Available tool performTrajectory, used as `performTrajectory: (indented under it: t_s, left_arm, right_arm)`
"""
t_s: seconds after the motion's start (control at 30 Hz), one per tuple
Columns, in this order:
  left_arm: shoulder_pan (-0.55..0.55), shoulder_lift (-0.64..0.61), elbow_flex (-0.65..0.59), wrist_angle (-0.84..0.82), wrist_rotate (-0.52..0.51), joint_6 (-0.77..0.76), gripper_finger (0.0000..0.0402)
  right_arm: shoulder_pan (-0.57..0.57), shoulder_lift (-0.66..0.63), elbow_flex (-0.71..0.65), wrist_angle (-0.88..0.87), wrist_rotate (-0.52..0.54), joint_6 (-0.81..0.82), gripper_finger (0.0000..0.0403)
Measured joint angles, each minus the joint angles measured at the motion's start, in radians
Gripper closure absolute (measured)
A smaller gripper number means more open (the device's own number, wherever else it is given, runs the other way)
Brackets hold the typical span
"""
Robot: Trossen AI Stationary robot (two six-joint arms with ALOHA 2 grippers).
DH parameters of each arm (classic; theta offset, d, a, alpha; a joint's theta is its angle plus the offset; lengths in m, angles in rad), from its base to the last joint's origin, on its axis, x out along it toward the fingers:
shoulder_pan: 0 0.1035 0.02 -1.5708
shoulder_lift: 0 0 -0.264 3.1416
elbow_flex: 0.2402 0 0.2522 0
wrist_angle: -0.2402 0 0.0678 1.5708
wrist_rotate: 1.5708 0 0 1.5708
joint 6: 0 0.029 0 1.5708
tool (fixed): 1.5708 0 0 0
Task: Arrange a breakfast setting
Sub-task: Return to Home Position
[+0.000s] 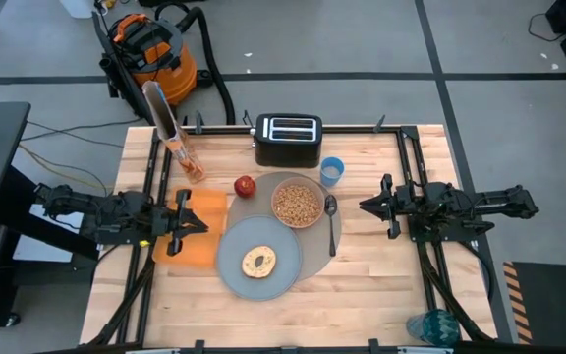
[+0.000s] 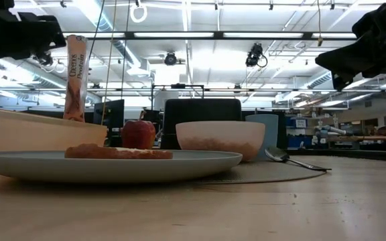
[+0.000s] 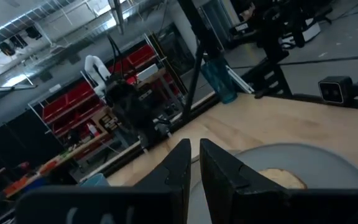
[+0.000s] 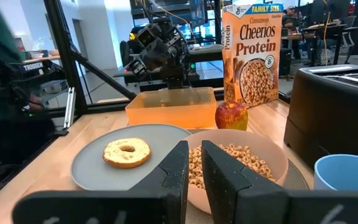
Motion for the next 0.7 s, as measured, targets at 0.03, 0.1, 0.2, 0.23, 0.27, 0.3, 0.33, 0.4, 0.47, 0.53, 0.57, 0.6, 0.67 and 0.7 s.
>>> performTrajectory:
  t_s: [0.03, 0.1, 0.2, 0.23, 0.27, 0.3, 0.33, 0.4, 0.47, 0.53, 0.57, 0.6, 0.67, 0.7]
  left_arm:
    - [0.000, 0.000, 0.000, 0.000, 0.000, -0.002, 0.0359]
    - [0.000, 0.000, 0.000, 0.003, 0.000, -0.020, 0.0359]
    - [0.000, 0.000, 0.000, 0.004, 0.000, -0.029, 0.0359]
    - [0.000, 0.000, 0.000, 0.005, 0.000, -0.029, 0.0359]
    - [0.000, 0.000, 0.000, 0.006, 0.000, -0.029, 0.0359]
    - [0.000, 0.000, 0.000, 0.006, 0.000, -0.029, 0.0359]
    - [0.000, 0.000, 0.000, 0.007, 0.000, -0.030, 0.0359]
    - [0.000, 0.000, 0.000, 0.007, 0.000, -0.031, 0.0359]
    - [0.000, 0.000, 0.000, 0.008, 0.000, -0.031, 0.0359]
    - [0.000, 0.000, 0.000, 0.008, 0.000, -0.031, 0.0359]
    - [0.000, 0.000, 0.000, 0.008, 0.000, -0.031, 0.0359]
    - [0.000, 0.000, 0.000, 0.008, 0.000, -0.031, 0.0359]
    - [0.000, 0.000, 0.000, 0.008, 0.000, -0.031, 0.0359]
    - [0.000, 0.000, 0.000, 0.008, 0.000, -0.031, 0.0359]
  right_arm:
    - [0.000, 0.000, 0.000, 0.000, 0.000, 0.000, 0.0351]
    - [0.000, 0.000, 0.000, 0.000, 0.000, 0.000, 0.0351]
    - [0.000, 0.000, 0.000, 0.000, 0.000, 0.000, 0.0351]
    - [0.000, 0.000, 0.000, 0.000, 0.000, 0.000, 0.0351]
    - [0.000, 0.000, 0.000, 0.000, 0.000, 0.000, 0.0351]
    - [0.000, 0.000, 0.000, 0.000, 0.000, 0.000, 0.0351]
    - [0.000, 0.000, 0.000, 0.000, 0.000, 0.000, 0.0351]
    - [0.000, 0.000, 0.000, 0.000, 0.000, 0.000, 0.0351]
    - [0.000, 0.000, 0.000, 0.000, 0.000, 0.000, 0.0351]
    - [0.000, 0.000, 0.000, 0.000, 0.000, 0.000, 0.0351]
    - [0.000, 0.000, 0.000, 0.000, 0.000, 0.000, 0.0351]
    - [0.000, 0.000, 0.000, 0.000, 0.000, 0.000, 0.0351]
    - [0.000, 0.000, 0.000, 0.000, 0.000, 0.000, 0.0351]
    - [0.000, 0.000, 0.000, 0.000, 0.000, 0.000, 0.0351]
